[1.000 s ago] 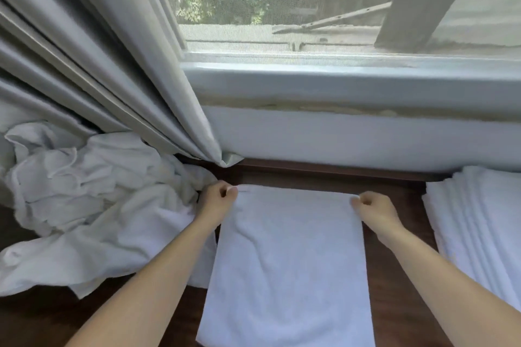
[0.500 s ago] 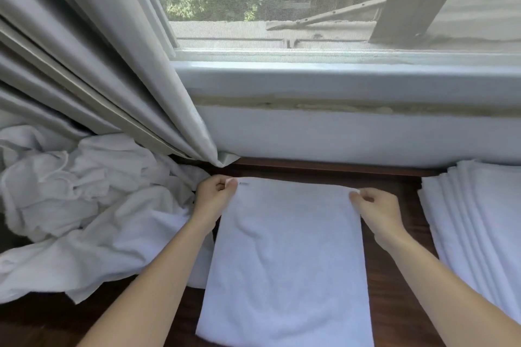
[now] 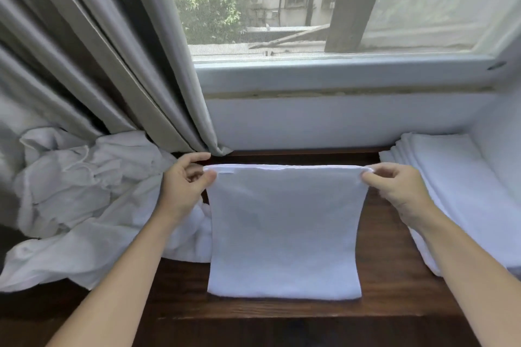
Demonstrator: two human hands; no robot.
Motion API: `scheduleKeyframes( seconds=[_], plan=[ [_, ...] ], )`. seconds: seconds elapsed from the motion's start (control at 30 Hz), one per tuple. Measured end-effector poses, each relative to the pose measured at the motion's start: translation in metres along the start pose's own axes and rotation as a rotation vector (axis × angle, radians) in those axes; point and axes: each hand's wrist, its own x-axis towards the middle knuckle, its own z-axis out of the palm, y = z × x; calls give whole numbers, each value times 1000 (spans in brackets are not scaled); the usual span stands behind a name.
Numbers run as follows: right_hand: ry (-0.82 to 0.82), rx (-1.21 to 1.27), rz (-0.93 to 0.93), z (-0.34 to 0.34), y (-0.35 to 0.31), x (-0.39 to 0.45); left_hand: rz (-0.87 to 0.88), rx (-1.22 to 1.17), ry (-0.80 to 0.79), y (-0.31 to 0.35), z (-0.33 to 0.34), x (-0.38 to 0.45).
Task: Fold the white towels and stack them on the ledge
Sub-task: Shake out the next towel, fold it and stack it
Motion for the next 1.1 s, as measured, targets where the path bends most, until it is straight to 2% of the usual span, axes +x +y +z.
scheduleKeyframes(
  seconds=[0.17, 0.33, 0.5, 0.6, 0.73, 0.9, 0.97, 1.1],
  plan=[
    [1, -18, -138, -29, -61, -22, 164, 106, -22, 58, -16, 2],
    [47, 38, -283, -51, -117, -27, 231, 127, -41, 120, -29, 0],
    [78, 45, -371, -62, -132, -46, 339, 78, -34, 133, -38, -13],
    [73, 12, -358, -57, -112, -65, 320, 99, -73, 116, -39, -37],
    [57, -111, -224, -45, -41, -97, 235, 176, -168, 54, -35, -82],
    [-49, -380, -45, -20, 60, -147, -54, 340, -291, -44, -19, -147],
    [-83, -485, 31, -12, 90, -166, -80, 426, -322, -69, -16, -170],
    [-181, -503, 242, -5, 117, -188, -104, 538, -400, -92, -17, -197]
  ],
)
